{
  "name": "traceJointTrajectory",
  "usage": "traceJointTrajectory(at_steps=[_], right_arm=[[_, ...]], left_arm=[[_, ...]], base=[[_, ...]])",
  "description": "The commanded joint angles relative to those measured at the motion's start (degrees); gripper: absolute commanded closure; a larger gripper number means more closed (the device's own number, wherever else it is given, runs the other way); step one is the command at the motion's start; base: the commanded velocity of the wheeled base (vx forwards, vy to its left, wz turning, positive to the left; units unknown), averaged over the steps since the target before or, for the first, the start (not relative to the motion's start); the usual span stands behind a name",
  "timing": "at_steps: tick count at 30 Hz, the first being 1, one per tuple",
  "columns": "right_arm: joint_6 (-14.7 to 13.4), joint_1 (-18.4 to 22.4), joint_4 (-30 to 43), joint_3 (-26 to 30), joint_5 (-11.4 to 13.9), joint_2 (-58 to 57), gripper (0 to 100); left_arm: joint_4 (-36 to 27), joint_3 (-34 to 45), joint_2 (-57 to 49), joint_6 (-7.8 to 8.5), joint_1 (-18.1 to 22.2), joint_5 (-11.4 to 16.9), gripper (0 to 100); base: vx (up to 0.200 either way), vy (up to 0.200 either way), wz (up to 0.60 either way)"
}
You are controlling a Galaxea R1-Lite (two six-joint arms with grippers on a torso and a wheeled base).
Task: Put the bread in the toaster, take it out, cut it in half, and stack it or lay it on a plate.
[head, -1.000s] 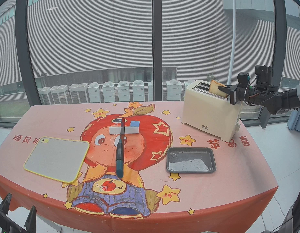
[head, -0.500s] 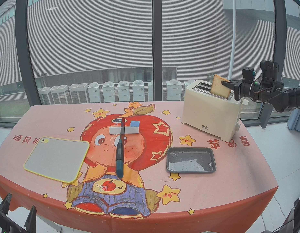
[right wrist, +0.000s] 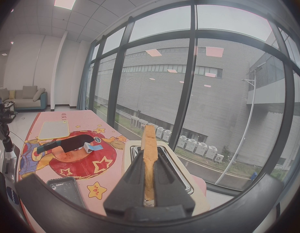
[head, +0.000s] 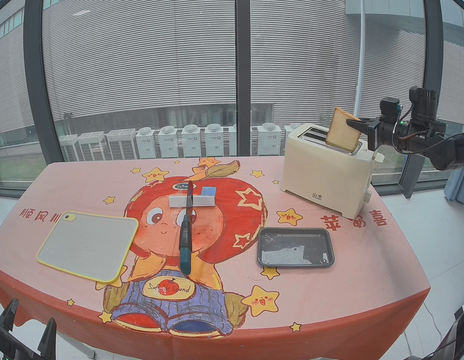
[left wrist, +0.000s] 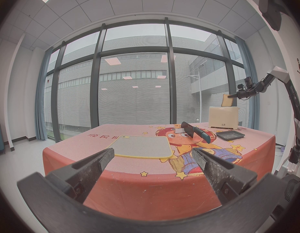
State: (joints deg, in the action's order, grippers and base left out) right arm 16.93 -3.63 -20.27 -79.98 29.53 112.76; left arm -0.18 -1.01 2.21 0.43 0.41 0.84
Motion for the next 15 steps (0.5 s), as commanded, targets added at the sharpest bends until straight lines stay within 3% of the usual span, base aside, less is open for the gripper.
traceJointTrajectory(at_steps=[1,15], right_arm=[[0.0,-0.1,0.0,0.1,0.0,-1.3,100],[0.0,-0.3,1.8,1.9,0.0,-5.2,100]], left_arm=[[0.0,1.0,0.1,0.01,0.0,0.0,0],[0.0,1.0,0.1,0.01,0.0,0.0,0]], base=[[0.000,0.000,0.00],[0.000,0.000,0.00]])
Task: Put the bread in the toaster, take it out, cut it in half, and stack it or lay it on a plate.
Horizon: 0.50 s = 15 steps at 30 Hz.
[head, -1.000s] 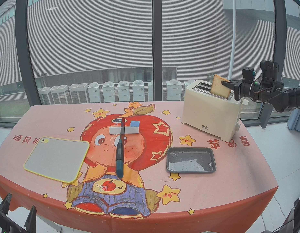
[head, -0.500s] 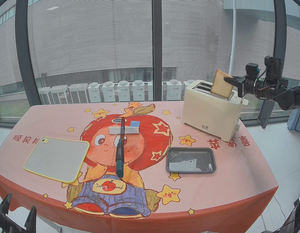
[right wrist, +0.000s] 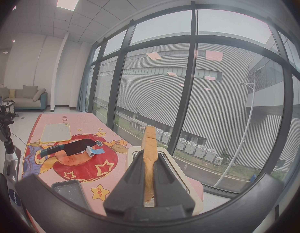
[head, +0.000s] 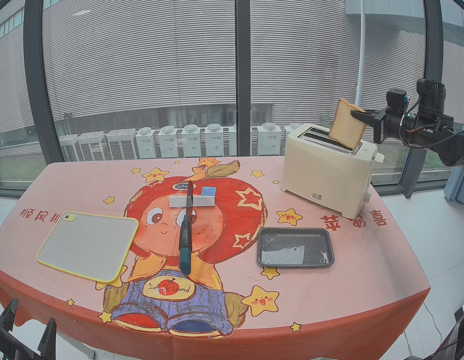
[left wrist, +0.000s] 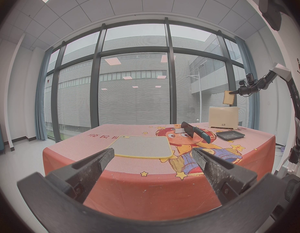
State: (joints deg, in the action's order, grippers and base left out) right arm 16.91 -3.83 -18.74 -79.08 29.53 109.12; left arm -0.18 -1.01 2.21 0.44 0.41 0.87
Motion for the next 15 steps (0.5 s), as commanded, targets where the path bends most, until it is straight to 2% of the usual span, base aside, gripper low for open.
traceJointTrajectory(at_steps=[1,15], right_arm=[[0.0,-0.1,0.3,1.6,0.0,-1.8,100],[0.1,-0.8,0.3,7.8,-0.1,-6.5,100]], left_arm=[[0.0,1.0,0.1,0.00,0.0,0.0,0],[0.0,1.0,0.1,0.00,0.0,-0.1,0]], base=[[0.000,0.000,0.00],[0.000,0.000,0.00]])
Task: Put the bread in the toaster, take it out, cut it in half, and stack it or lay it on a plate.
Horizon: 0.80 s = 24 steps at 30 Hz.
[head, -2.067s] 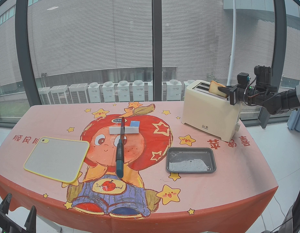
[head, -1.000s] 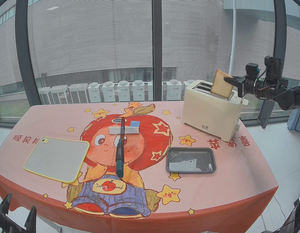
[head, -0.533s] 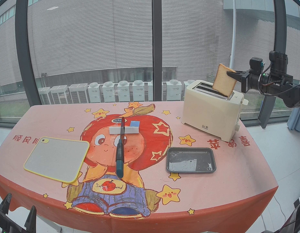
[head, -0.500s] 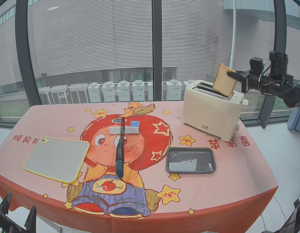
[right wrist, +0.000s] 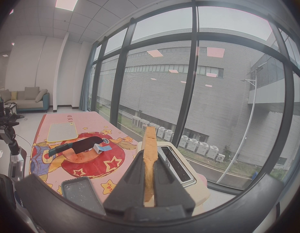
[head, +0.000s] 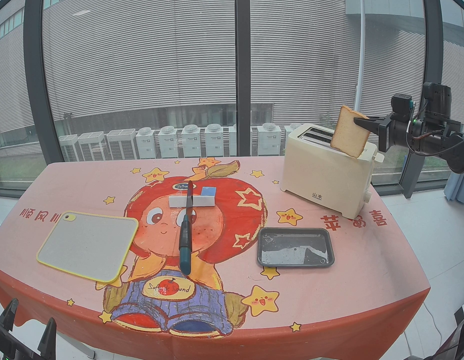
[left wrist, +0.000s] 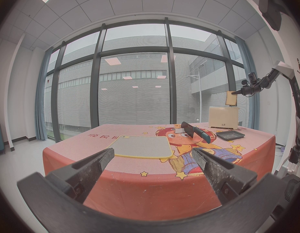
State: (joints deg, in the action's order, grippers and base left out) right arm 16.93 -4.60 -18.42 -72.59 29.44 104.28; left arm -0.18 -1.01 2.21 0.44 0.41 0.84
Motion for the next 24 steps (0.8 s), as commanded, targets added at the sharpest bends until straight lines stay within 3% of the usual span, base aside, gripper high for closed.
traceJointTrajectory(at_steps=[1,24], right_arm=[[0.0,-0.2,0.0,1.7,0.0,-2.0,100],[0.1,-2.1,-1.0,17.1,0.0,-11.7,100]], left_arm=[[0.0,1.0,0.1,0.00,0.0,0.0,0],[0.0,1.0,0.1,-0.09,0.0,0.0,0]], base=[[0.000,0.000,0.00],[0.000,0.000,0.00]])
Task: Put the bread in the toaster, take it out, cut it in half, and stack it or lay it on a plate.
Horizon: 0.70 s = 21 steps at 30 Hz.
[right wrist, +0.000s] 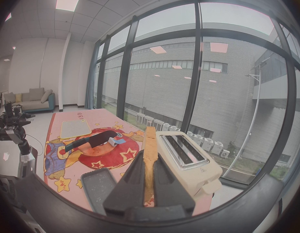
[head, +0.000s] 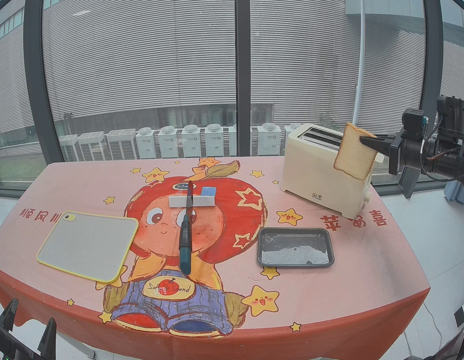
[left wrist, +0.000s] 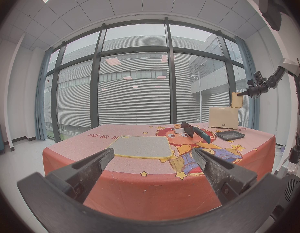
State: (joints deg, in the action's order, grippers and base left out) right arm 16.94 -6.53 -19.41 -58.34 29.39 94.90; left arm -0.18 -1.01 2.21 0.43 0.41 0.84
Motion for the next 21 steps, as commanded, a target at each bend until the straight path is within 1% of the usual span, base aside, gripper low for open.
traceJointTrajectory(at_steps=[1,6,12,18,21], right_arm=[[0.0,-0.1,0.0,4.1,0.1,-3.1,100],[0.2,-0.1,-0.2,7.6,0.1,-4.6,100],[0.2,-0.1,-0.1,10.4,0.3,-8.0,100],[-0.6,0.0,-0.2,14.3,0.5,-12.5,100],[-0.6,0.0,-0.2,14.4,0.5,-12.6,100]], left_arm=[[0.0,1.0,0.1,0.01,0.0,0.0,0],[0.0,1.0,0.1,0.01,0.0,0.0,0],[0.0,1.0,0.1,0.01,0.0,0.0,0],[0.0,1.0,0.1,0.01,0.0,0.0,0],[0.0,1.0,0.1,0.01,0.0,0.0,0]], base=[[0.000,0.000,0.00],[0.000,0.000,0.00],[0.000,0.000,0.00],[0.000,0.000,0.00],[0.000,0.000,0.00]])
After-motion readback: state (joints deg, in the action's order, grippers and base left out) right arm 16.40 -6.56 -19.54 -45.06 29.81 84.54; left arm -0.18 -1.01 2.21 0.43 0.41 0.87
